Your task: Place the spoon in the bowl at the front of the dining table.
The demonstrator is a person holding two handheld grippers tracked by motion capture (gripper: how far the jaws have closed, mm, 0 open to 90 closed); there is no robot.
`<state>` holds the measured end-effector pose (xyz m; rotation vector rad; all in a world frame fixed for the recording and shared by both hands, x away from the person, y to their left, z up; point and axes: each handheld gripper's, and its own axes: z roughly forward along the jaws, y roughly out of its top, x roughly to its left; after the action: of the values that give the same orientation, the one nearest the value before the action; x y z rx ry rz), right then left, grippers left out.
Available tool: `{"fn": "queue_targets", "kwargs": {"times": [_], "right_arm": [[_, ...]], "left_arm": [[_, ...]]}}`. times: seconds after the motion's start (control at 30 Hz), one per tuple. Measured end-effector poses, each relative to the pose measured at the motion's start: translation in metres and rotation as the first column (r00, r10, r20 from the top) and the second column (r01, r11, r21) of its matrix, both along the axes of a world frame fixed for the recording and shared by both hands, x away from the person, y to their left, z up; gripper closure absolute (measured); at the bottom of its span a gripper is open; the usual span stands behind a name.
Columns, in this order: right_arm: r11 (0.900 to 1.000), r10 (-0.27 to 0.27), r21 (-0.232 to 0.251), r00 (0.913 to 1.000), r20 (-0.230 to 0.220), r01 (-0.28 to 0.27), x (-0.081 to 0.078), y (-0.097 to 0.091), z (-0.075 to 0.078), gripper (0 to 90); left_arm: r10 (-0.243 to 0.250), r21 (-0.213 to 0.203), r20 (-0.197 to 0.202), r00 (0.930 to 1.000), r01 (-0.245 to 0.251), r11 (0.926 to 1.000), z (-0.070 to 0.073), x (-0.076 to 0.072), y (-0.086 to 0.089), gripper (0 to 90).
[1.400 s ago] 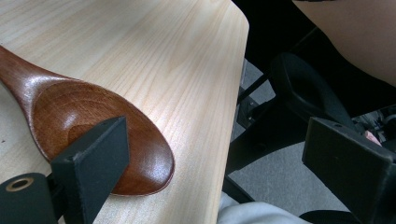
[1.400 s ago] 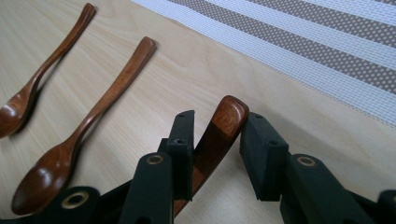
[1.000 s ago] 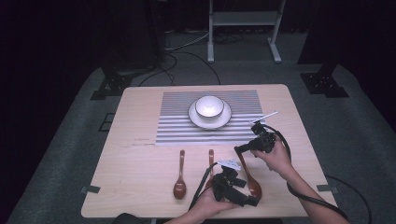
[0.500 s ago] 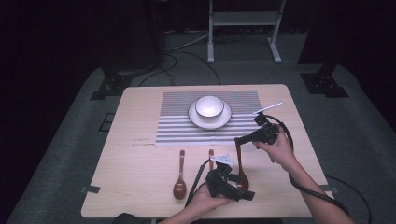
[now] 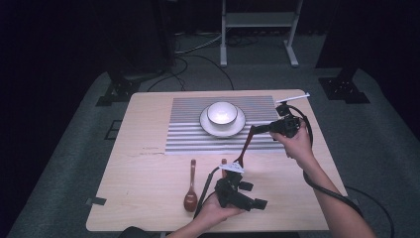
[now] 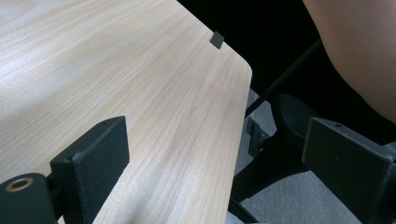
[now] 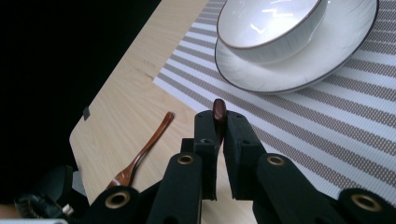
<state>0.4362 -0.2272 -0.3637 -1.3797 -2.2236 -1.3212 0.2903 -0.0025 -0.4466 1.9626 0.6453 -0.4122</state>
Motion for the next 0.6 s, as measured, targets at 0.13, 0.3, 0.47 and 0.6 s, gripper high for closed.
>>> {"fn": "queue_targets", "kwargs": {"times": [0.13,0.3,0.47,0.6], "right_arm": [[0.9999,-0.01,0.0,0.9999,0.009,0.01,0.006,0.003,0.005,83.3],[0.9996,-0.027,0.009,0.9995,0.016,0.027,0.013,0.008,0.012,83.3],[0.9985,-0.05,0.022,0.9987,0.013,0.049,0.02,0.01,0.015,83.3],[0.9962,-0.077,0.042,0.997,0.008,0.076,0.027,0.01,0.017,83.4]], "left_arm": [[0.004,0.002,0.007,1.0,-0.004,1.0,0.002,-0.001,0.001,6.2],[0.011,0.0,0.01,0.9999,-0.011,0.9999,0.003,0.0,0.002,6.2],[0.018,0.002,0.008,0.9998,-0.018,0.9998,0.001,0.002,0.004,6.2],[0.027,0.003,0.009,0.9996,-0.027,0.9996,0.001,0.004,0.005,6.2]]}}
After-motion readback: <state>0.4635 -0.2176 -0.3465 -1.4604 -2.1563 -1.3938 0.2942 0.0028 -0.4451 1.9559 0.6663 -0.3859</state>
